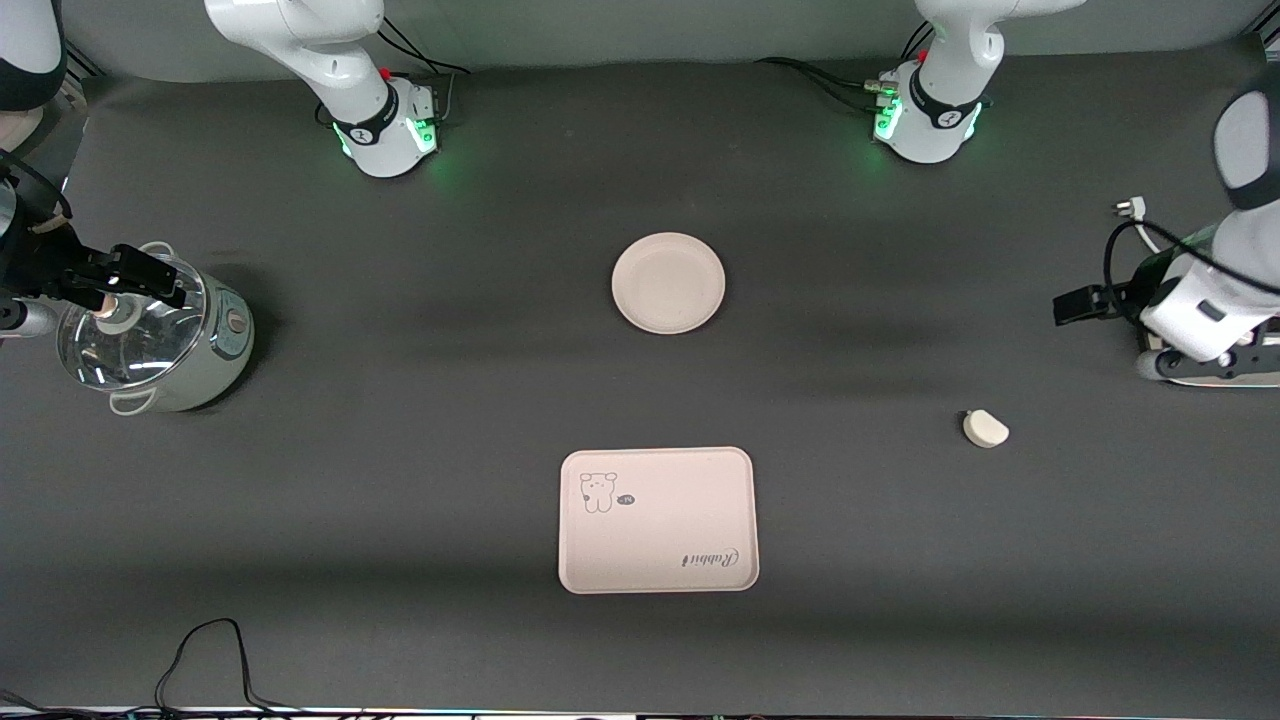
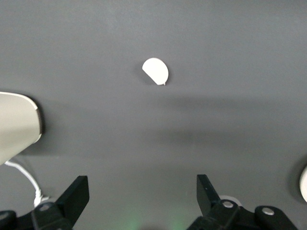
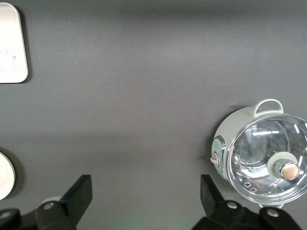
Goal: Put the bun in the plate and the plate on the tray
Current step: 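Reach the left gripper toward the small white bun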
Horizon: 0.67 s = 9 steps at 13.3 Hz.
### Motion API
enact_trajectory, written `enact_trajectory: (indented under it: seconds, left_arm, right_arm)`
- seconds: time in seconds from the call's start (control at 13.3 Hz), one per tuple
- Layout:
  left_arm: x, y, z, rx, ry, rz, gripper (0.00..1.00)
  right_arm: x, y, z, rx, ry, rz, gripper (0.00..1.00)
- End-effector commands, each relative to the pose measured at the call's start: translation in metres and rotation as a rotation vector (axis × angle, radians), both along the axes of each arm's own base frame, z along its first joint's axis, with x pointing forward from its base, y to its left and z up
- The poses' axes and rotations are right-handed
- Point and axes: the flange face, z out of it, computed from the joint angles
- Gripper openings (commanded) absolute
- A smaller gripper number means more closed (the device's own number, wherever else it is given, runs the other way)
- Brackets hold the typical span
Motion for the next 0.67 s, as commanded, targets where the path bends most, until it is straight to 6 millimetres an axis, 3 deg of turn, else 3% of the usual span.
enact_trajectory:
  seconds: [0.0,0.3,0.45,0.6]
  left_arm:
    - [0.003,0.003,-0.048,0.002,-0.013,-0.019,1.00]
    - [0.032,0.012,-0.126,-0.003,-0.029,-0.016,1.00]
    - [0.044,0.026,-0.171,-0.010,-0.042,-0.008,1.00]
    - [0.049,0.024,-0.208,-0.017,-0.042,-0.007,1.00]
  right_arm:
    - [0.001,-0.001,0.001,-0.018,-0.004,0.019,1.00]
    - [0.001,-0.002,0.000,-0.018,-0.001,0.019,1.00]
    - [0.001,-0.002,-0.001,-0.018,0.001,0.017,1.00]
    - [0.001,-0.002,-0.001,-0.018,0.002,0.019,1.00]
